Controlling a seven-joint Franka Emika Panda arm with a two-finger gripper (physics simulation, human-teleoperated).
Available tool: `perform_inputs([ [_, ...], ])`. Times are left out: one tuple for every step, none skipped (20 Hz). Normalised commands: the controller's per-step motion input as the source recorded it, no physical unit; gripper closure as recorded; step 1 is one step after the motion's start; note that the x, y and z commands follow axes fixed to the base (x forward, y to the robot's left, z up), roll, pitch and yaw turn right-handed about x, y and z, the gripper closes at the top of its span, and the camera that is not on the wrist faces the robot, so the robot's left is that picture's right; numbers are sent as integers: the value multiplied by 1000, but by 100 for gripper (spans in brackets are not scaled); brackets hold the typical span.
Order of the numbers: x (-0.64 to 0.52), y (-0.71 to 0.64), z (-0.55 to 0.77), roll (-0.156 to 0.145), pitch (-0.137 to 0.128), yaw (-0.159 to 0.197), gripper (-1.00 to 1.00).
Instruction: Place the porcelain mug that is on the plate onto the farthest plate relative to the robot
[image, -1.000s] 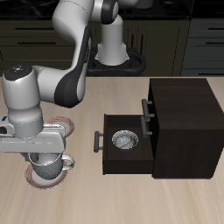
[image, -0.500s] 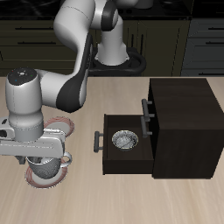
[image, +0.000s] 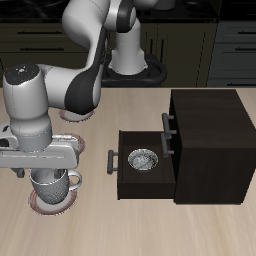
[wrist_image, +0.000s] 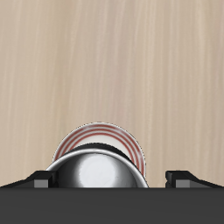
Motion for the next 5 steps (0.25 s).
perform_inputs([
  [-347, 293, 403, 100, -30, 41, -100],
  [-468, 314, 385, 34, -15, 73, -100],
  [-469, 348, 381, 65, 36, -17, -100],
  [-508, 364, 455, 63, -73, 36, -100],
  [-514, 213, 315, -57, 79, -37, -100],
])
